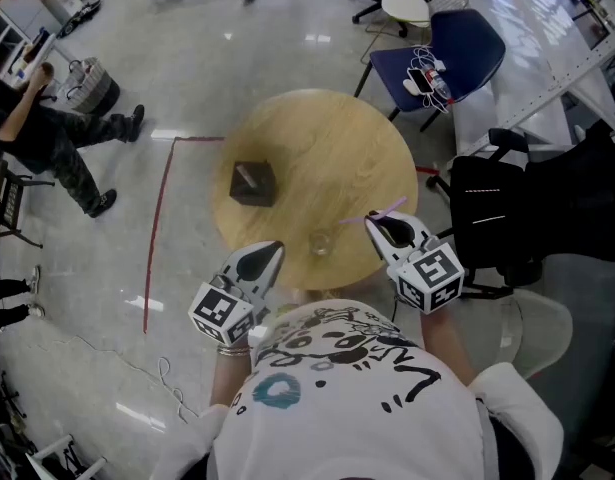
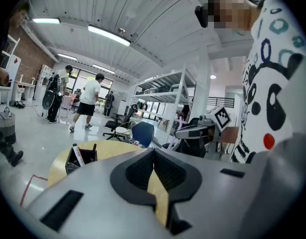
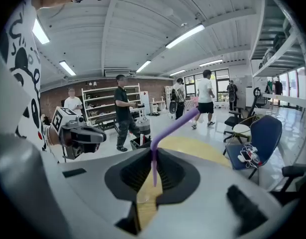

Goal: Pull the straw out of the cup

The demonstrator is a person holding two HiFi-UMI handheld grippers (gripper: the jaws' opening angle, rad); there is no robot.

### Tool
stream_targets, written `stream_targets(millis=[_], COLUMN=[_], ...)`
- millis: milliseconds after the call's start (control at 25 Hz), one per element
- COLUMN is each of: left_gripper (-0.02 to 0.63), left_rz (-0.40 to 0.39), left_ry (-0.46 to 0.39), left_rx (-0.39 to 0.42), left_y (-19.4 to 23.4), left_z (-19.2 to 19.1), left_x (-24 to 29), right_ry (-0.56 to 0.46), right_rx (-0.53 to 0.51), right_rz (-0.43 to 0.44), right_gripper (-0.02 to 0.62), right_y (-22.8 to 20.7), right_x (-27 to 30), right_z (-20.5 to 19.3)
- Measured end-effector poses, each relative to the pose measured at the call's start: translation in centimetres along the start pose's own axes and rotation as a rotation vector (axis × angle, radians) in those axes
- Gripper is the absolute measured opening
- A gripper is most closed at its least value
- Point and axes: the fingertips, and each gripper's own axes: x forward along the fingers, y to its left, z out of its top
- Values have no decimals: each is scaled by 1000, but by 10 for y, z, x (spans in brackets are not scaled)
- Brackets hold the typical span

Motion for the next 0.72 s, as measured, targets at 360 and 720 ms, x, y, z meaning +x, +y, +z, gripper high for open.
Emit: stream_targets(millis=[360, 720], left_gripper=[15, 15], left_rz=[-2, 7], left_ry=[9, 8], left_rx=[-6, -20], left_y=[0, 3], left_z=[-7, -12], left_x=[1, 0], right_ry=[32, 66], right_rx=[11, 9], right_rz=[0, -26], right_gripper=[48, 48], right_y=[4, 1], right_x=[2, 4], right_z=[-20, -39])
